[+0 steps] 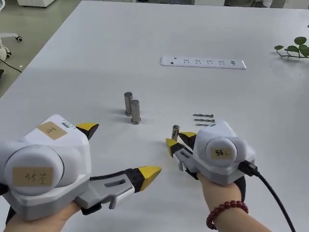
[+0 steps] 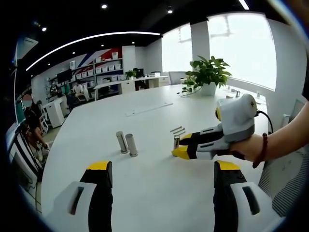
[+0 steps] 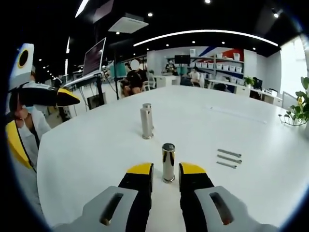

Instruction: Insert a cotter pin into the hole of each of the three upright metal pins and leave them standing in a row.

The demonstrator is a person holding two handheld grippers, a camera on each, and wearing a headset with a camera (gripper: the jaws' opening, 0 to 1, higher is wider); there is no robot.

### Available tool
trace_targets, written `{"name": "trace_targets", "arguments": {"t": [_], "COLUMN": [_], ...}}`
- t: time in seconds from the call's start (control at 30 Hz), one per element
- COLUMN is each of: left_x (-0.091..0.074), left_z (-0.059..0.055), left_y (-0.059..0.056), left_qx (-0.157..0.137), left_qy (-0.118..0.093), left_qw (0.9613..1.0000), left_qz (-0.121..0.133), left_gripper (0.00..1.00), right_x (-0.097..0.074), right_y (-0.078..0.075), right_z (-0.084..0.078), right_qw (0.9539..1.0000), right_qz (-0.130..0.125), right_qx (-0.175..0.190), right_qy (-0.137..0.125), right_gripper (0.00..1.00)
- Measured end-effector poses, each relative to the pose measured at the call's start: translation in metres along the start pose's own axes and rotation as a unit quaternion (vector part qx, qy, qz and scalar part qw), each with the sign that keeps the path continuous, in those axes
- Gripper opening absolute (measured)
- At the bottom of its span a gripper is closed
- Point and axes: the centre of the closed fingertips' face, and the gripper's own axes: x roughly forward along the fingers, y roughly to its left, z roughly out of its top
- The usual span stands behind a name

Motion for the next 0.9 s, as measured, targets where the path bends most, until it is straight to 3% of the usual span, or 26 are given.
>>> {"name": "trace_targets", "arguments": {"t": [0.17,0.3,0.4,0.53,0.67,0.9], "left_x": [-0.001,-0.002,-0.002,-0.003,-0.005,-0.006], "left_z": [0.001,0.002,0.002,0.004,0.005,0.005], "left_y": [0.000,0.000,0.000,0.001,0.002,0.003], "left_qx": [0.000,-0.002,0.000,0.001,0.000,0.000], "left_qy": [-0.002,-0.004,-0.005,-0.007,-0.008,-0.007], "left_qw": [1.0000,1.0000,1.0000,1.0000,0.9999,0.9999], "left_qz": [0.001,0.003,0.004,0.006,0.011,0.014], "left_gripper": [0.85,0.85,0.85,0.85,0.85,0.85], "right_x": [-0.006,-0.013,-0.019,-0.026,-0.034,-0.043], "right_y": [0.002,0.004,0.001,0.001,-0.003,-0.009], "right_z": [0.006,0.010,0.007,0.011,0.018,0.027], "right_qw": [0.9998,0.9989,0.9978,0.9963,0.9925,0.9878], "right_qz": [0.016,0.045,0.059,0.082,0.108,0.141], "right_qx": [-0.010,-0.012,-0.028,-0.019,-0.054,-0.061], "right_qy": [-0.005,-0.001,0.014,0.016,0.018,0.027], "right_gripper": [0.21,0.27,0.28,0.31,0.32,0.33]}}
